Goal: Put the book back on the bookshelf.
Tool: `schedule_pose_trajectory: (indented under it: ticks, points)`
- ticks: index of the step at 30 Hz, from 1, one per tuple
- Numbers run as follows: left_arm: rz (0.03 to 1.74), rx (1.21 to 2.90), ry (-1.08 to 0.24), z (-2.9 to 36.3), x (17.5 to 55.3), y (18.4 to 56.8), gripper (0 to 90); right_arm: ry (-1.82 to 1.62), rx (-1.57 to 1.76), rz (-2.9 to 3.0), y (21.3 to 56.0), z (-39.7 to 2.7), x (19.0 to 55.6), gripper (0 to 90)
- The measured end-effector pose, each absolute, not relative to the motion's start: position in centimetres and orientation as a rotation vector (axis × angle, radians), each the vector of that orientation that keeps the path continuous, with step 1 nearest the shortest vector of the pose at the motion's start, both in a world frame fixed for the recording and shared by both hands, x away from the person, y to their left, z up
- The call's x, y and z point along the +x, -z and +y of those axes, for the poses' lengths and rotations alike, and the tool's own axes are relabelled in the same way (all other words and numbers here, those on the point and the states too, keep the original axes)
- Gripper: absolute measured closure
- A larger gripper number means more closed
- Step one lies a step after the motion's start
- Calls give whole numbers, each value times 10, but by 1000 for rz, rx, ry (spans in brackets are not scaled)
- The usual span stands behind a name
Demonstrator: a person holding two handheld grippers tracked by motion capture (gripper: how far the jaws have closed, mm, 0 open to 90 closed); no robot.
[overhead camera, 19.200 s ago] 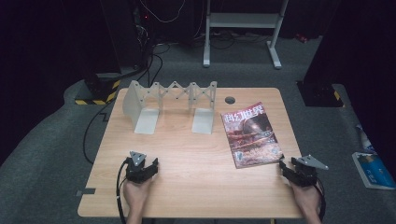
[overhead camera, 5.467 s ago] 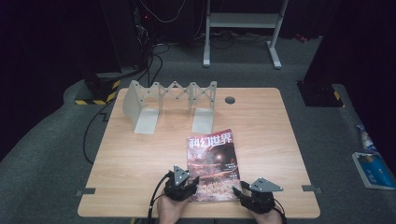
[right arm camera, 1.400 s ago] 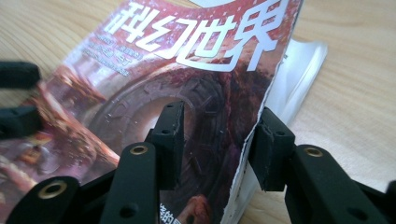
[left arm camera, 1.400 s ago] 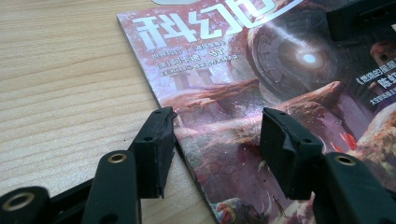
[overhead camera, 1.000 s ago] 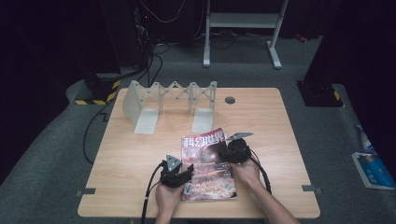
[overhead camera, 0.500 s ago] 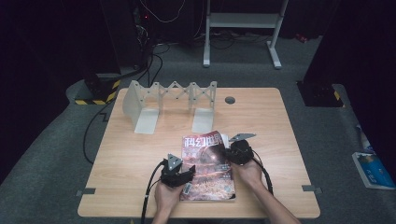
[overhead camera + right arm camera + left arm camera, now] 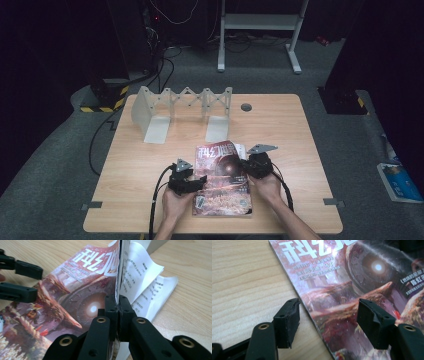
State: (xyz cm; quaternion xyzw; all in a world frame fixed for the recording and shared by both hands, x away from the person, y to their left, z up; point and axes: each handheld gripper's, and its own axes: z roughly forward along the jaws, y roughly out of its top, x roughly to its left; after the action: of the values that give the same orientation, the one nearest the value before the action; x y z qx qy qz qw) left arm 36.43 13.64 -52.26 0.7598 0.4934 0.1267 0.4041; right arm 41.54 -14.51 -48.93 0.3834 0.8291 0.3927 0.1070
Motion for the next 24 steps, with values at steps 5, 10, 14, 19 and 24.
schedule_pose_trajectory:
  ticks: [5, 10, 14, 19, 24]
  points:
    - [1243, 1898, -284, 140, 367, 523, 321, -1214, 1125, 2426, 485, -147, 413, 887]
    - [1235, 1906, -242, 142, 374, 522, 266, -1258, 1082, 2406, 482, -147, 409, 888]
    - [1228, 1921, -221, 139, 381, 520, 250, -1292, 1060, 2391, 479, -149, 406, 888]
    - [1235, 1939, -222, 137, 387, 520, 232, -1322, 1025, 2370, 472, -150, 400, 888]
    - [1237, 1931, -221, 136, 390, 520, 223, -1349, 994, 2356, 468, -152, 397, 889]
